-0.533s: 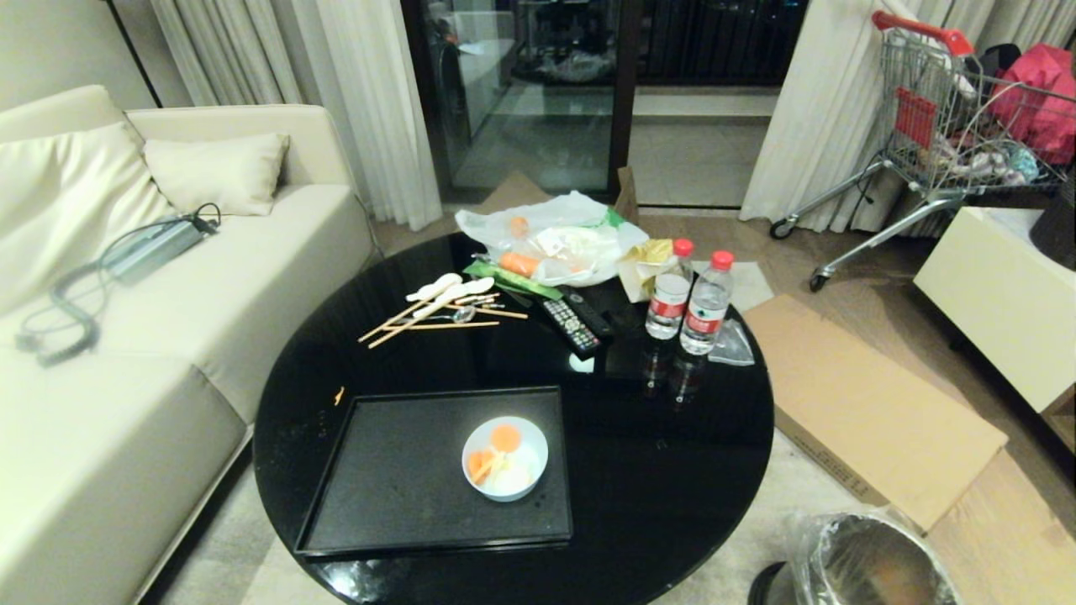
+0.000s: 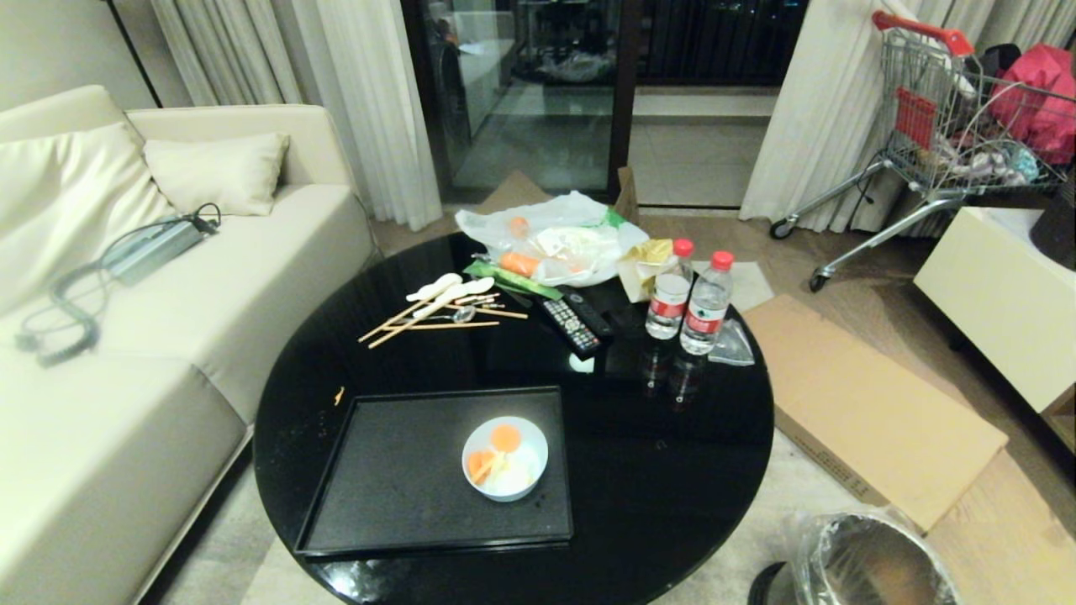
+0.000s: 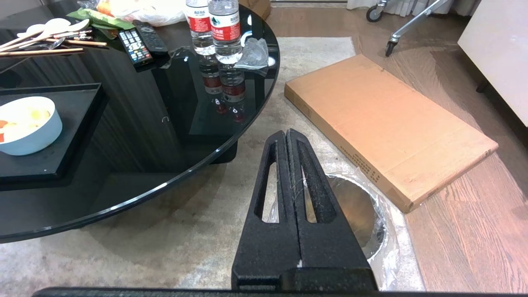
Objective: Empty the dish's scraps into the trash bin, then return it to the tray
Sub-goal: Pick up the bowl with leftover food
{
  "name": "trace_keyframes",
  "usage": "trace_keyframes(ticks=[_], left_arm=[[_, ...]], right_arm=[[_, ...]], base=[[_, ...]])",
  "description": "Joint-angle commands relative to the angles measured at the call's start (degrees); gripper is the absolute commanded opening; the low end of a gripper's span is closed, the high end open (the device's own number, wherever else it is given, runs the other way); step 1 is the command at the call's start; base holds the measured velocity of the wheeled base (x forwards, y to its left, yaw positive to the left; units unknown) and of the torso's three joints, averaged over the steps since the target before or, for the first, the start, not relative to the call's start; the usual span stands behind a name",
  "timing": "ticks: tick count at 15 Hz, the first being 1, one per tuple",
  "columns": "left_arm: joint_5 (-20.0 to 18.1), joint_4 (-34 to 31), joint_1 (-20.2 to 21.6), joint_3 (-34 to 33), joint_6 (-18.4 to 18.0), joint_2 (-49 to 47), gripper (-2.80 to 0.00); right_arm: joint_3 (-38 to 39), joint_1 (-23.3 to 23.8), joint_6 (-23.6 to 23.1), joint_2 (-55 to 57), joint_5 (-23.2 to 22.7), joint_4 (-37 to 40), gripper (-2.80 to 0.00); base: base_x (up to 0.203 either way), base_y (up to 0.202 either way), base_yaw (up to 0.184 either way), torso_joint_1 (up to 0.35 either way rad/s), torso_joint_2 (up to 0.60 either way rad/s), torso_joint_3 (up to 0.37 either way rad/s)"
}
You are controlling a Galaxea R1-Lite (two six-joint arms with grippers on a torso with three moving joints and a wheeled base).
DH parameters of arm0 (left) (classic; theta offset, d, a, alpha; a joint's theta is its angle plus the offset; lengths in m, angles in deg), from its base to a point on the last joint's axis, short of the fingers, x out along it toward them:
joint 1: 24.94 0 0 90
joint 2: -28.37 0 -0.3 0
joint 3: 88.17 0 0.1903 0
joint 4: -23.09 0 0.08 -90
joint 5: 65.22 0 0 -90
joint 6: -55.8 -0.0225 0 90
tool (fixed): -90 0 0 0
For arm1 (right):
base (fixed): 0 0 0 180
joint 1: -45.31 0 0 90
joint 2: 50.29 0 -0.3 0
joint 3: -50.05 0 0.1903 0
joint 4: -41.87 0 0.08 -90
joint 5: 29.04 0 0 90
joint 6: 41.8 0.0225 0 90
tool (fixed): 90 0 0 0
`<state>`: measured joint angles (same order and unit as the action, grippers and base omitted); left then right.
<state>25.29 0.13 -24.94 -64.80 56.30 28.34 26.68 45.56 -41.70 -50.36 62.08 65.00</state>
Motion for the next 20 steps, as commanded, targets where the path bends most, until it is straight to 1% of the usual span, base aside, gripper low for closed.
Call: trace_keyframes(ticks=[1,6,12,20], left_arm=[[0.02,0.04,0.0,0.0,0.03,0.02,-2.8],[0.02,0.04,0.0,0.0,0.03,0.02,-2.8],[-0.08,0.03,0.0,0.0,0.03,0.02,-2.8],[-0.07,0.13,0.0,0.0,0.03,0.02,-2.8]], right_arm=[[0.0,0.02,-0.02,0.07,0.02,-0.02,-2.8],[0.0,0.02,-0.55,0.07,-0.07,0.15,-2.8],[0.0,0.02,0.24,0.07,-0.07,0.06,-2.8],[0.0,0.02,-0.02,0.07,-0.07,0.06,-2.8]], base=[[0.0,0.0,0.0,0.0,0.0,0.0],[0.0,0.0,0.0,0.0,0.0,0.0],[0.0,0.0,0.0,0.0,0.0,0.0],[0.0,-0.007,0.0,0.0,0.0,0.0]])
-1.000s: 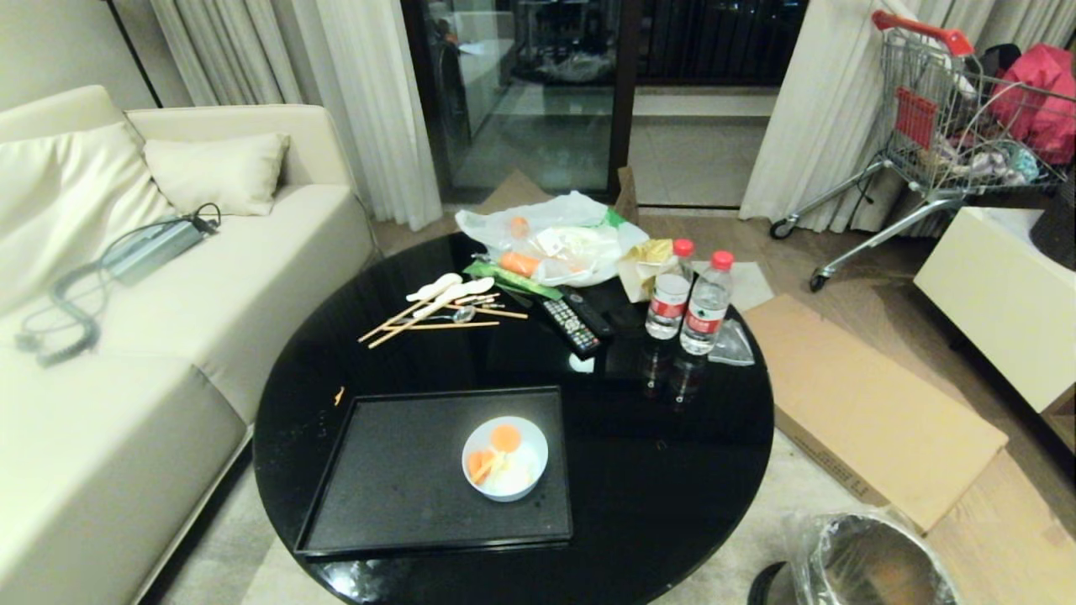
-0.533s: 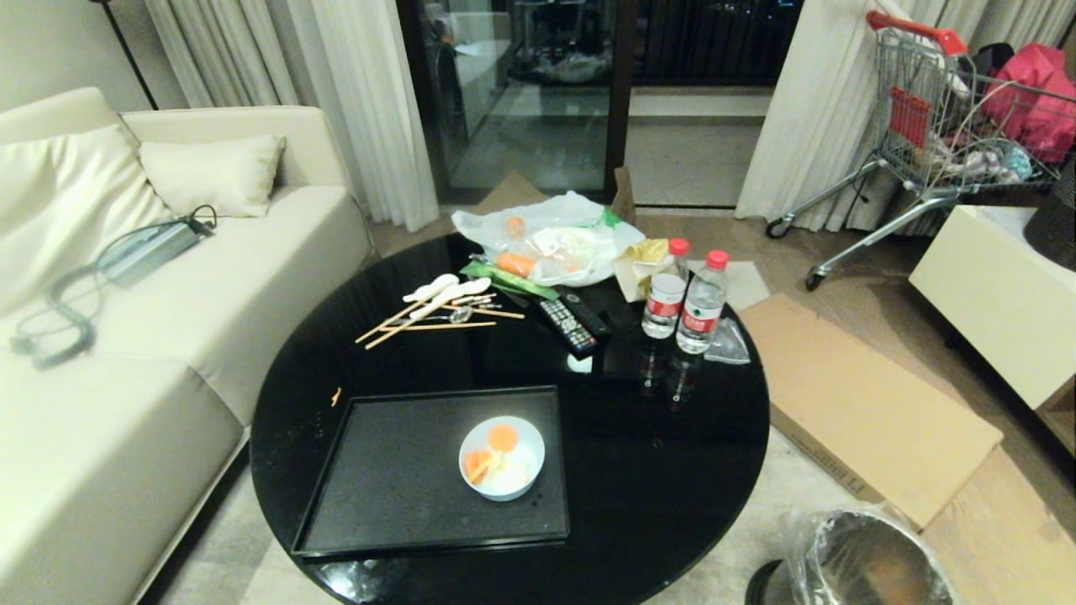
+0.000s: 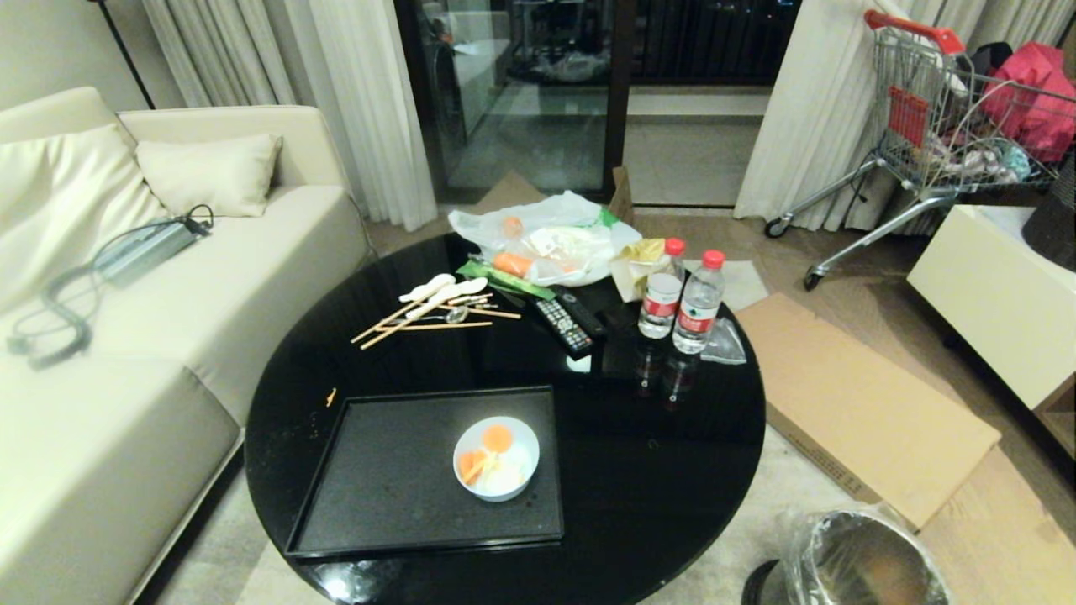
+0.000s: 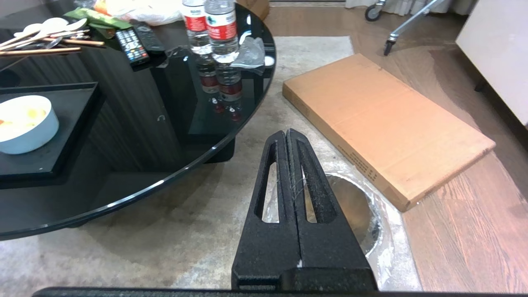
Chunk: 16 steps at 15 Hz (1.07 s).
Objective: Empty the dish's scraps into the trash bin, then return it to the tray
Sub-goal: Pick up the bowl with leftover food
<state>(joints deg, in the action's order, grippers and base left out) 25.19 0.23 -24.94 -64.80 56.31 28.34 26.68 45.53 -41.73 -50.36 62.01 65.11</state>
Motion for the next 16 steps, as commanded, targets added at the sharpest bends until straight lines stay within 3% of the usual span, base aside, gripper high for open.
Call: trace_keyframes(ticks=[1,6,16], left_arm=[[0.02,0.02,0.0,0.0,0.02,0.02,-2.8],[0.11,0.02,0.0,0.0,0.02,0.02,-2.8],[0.11,0.02,0.0,0.0,0.02,0.02,-2.8]], right_arm=[[0.0,0.04,0.01,0.07,0.01,-0.04,-2.8],[0.0,0.04,0.01,0.07,0.01,-0.04,-2.8],[0.0,0.04,0.01,0.07,0.09,-0.04,-2.8]], base=[[0.0,0.0,0.0,0.0,0.0,0.0],[0.0,0.023,0.001,0.004,0.0,0.0],[0.0,0.183,0.001,0.002,0.0,0.002]])
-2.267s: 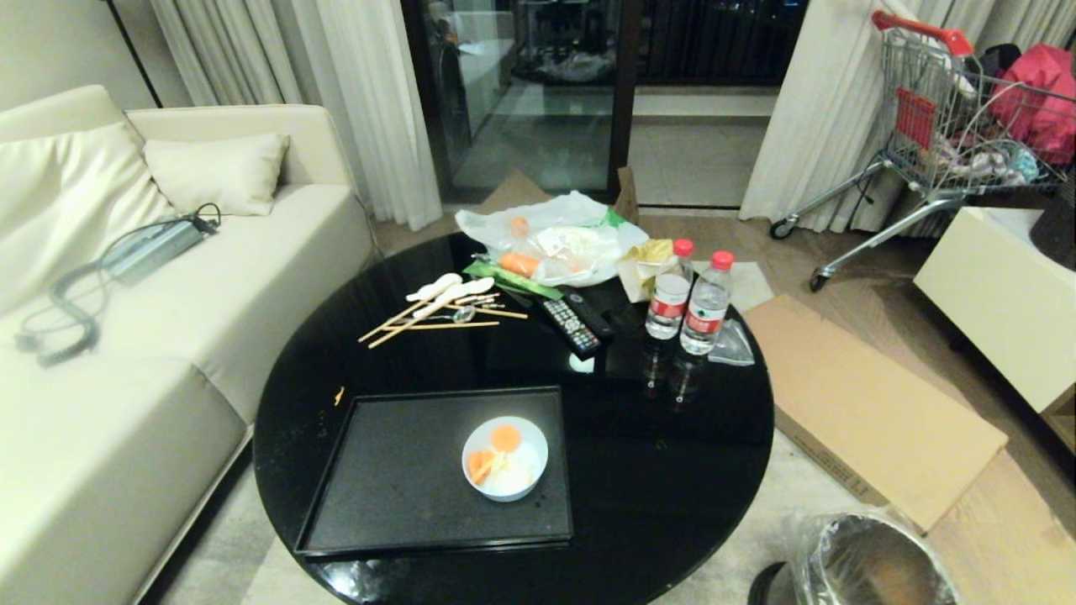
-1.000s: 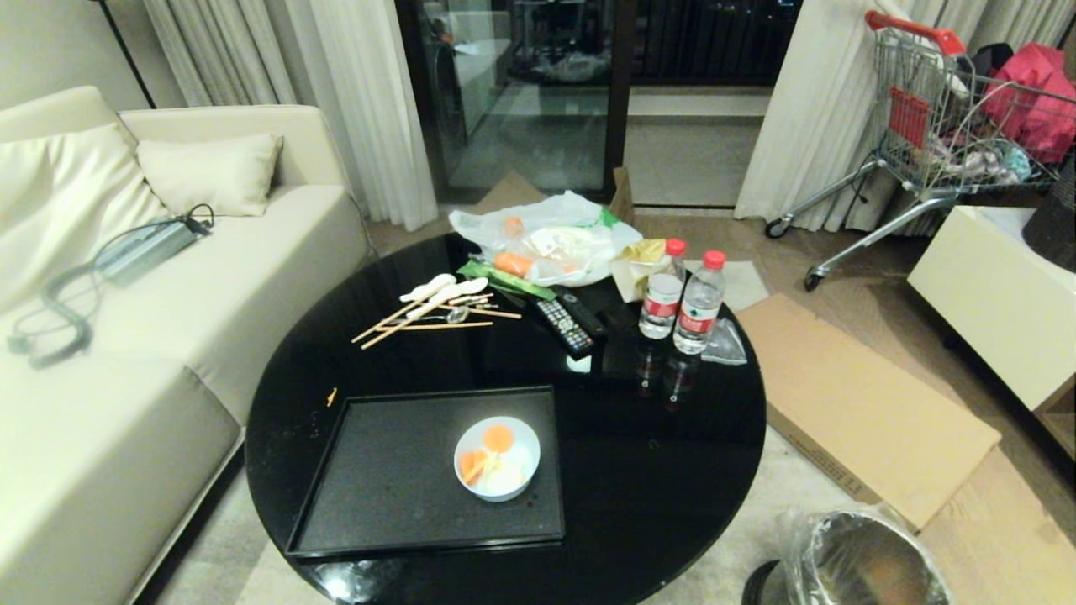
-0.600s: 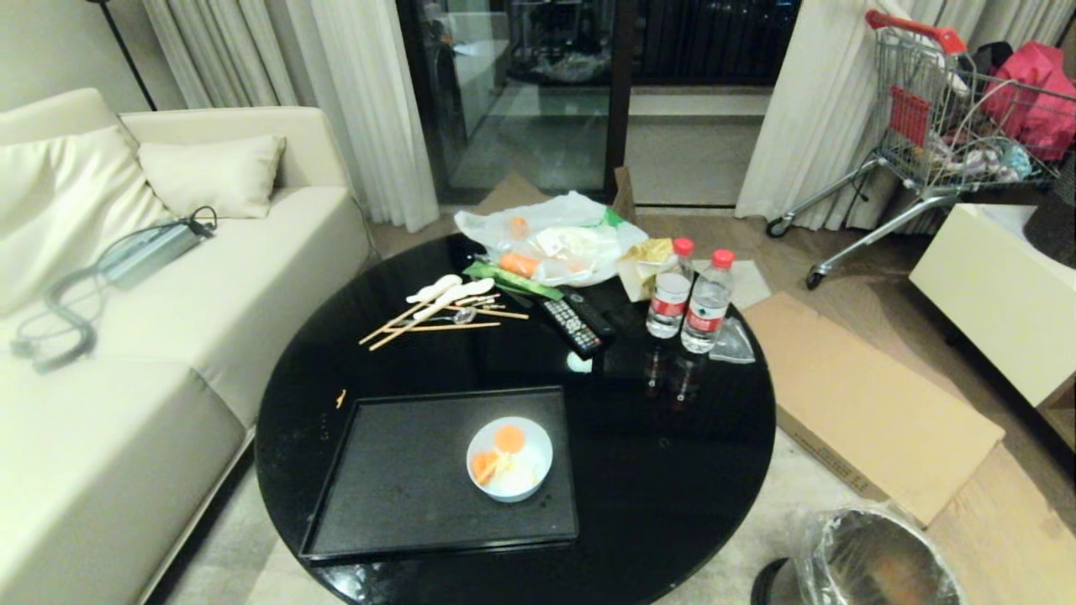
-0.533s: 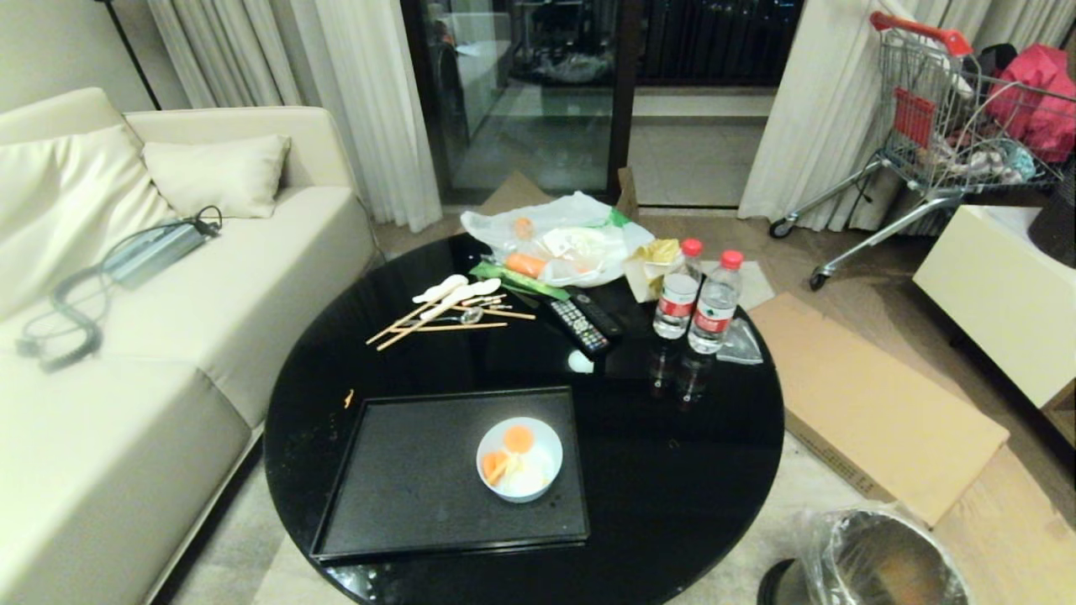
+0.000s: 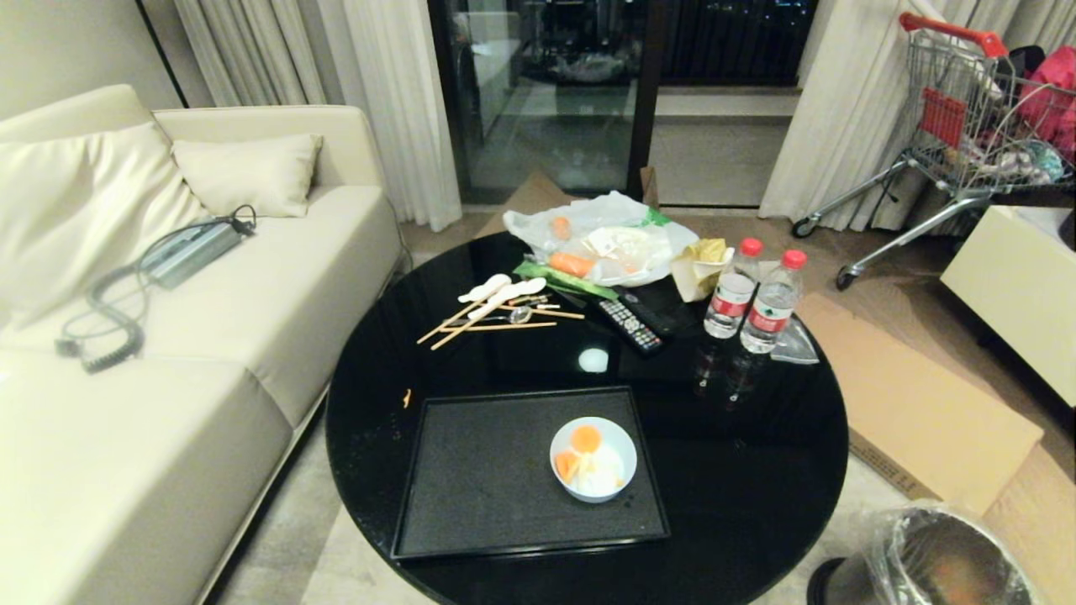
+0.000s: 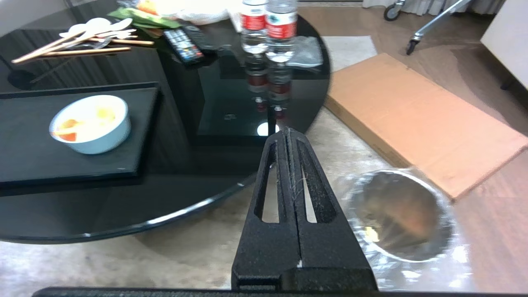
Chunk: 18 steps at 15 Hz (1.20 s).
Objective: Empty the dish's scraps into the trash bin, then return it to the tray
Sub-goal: Pick up the bowl with leftover food
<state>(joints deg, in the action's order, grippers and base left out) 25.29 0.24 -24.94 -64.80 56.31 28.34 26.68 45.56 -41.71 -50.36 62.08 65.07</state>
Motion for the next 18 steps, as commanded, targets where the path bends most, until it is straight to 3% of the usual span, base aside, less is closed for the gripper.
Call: trace_keyframes(ticks=[1,4,11,14,18], left_arm=[[0.02,0.02,0.0,0.0,0.02,0.02,-2.8],[0.02,0.02,0.0,0.0,0.02,0.02,-2.8],[0.02,0.02,0.0,0.0,0.02,0.02,-2.8],[0.02,0.02,0.0,0.0,0.02,0.02,-2.8],[0.02,0.02,0.0,0.0,0.02,0.02,-2.8]], right_arm=[[0.0,0.02,-0.01,0.07,-0.02,-0.01,-2.8],[0.0,0.02,-0.01,0.07,-0.07,-0.01,-2.8],[-1.83,0.02,-0.27,0.07,-0.52,-0.6,-2.8],[-7.89,0.02,-0.49,3.9,-6.55,1.03,-2.8],[-14.86,0.02,-3.01,20.57,-13.77,1.44,-2.8]], base=[[0.0,0.182,0.002,0.002,0.0,0.002],[0.0,0.11,0.0,0.004,0.0,0.001],[0.0,0.0,0.0,0.0,0.0,0.0],[0.0,0.0,0.0,0.0,0.0,0.0],[0.0,0.0,0.0,0.0,0.0,0.0]])
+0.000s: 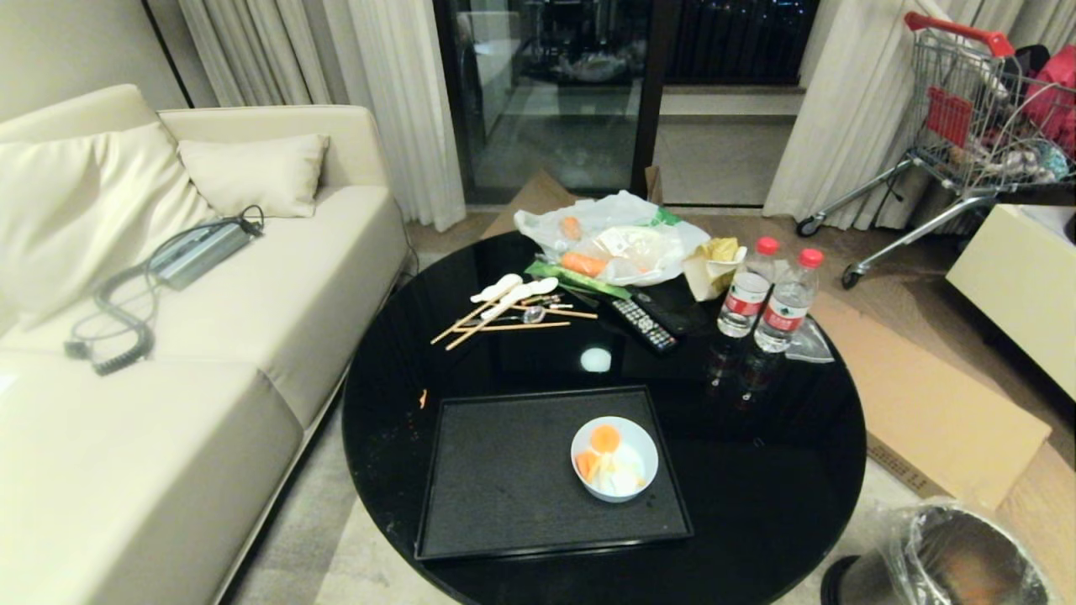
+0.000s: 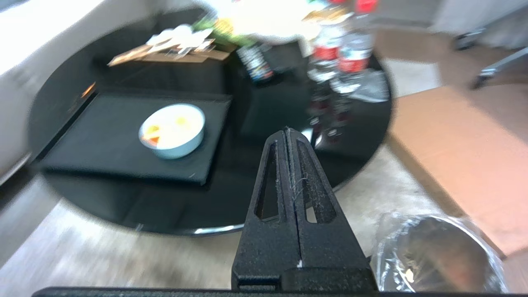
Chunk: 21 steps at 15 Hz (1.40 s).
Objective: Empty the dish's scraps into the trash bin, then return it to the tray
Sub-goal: Pick up the bowl with leftover food
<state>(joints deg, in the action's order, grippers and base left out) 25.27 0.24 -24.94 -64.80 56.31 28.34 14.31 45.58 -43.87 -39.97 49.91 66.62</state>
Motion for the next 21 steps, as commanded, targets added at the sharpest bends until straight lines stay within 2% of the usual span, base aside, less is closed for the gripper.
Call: trace_keyframes(ticks=[1,4,8,10,12,15,18,21], left_arm=[[0.04,0.02,0.0,0.0,0.02,0.02,-2.8],[0.04,0.02,0.0,0.0,0.02,0.02,-2.8],[0.04,0.02,0.0,0.0,0.02,0.02,-2.8],[0.04,0.02,0.0,0.0,0.02,0.02,-2.8],[0.04,0.02,0.0,0.0,0.02,0.02,-2.8],[0.04,0.02,0.0,0.0,0.02,0.02,-2.8],[0.04,0.02,0.0,0.0,0.02,0.02,-2.8],[0.04,0.02,0.0,0.0,0.02,0.02,-2.8]], right_arm=[[-3.4,0.0,-1.84,14.52,-2.45,-0.4,-2.8],[-5.21,-0.08,-4.76,30.57,-4.36,-4.25,-2.8],[-7.99,-1.39,-5.44,52.66,-6.14,-12.95,-2.8],[-12.46,-4.14,-3.95,62.56,-6.33,-16.37,-2.8],[-20.85,-8.64,-2.06,70.36,-5.33,-16.56,-2.8],[-32.66,-15.43,4.94,76.8,-1.37,-8.09,-2.8],[-41.14,-23.61,14.3,82.93,8.36,3.31,-2.8],[-47.99,-29.65,24.24,88.79,16.36,8.5,-2.8]], base=[[0.0,0.0,0.0,0.0,0.0,0.0],[0.0,0.0,0.0,0.0,0.0,0.0],[0.0,0.0,0.0,0.0,0.0,0.0],[0.0,0.0,0.0,0.0,0.0,0.0],[0.0,0.0,0.0,0.0,0.0,0.0],[0.0,0.0,0.0,0.0,0.0,0.0],[0.0,0.0,0.0,0.0,0.0,0.0],[0.0,0.0,0.0,0.0,0.0,0.0]])
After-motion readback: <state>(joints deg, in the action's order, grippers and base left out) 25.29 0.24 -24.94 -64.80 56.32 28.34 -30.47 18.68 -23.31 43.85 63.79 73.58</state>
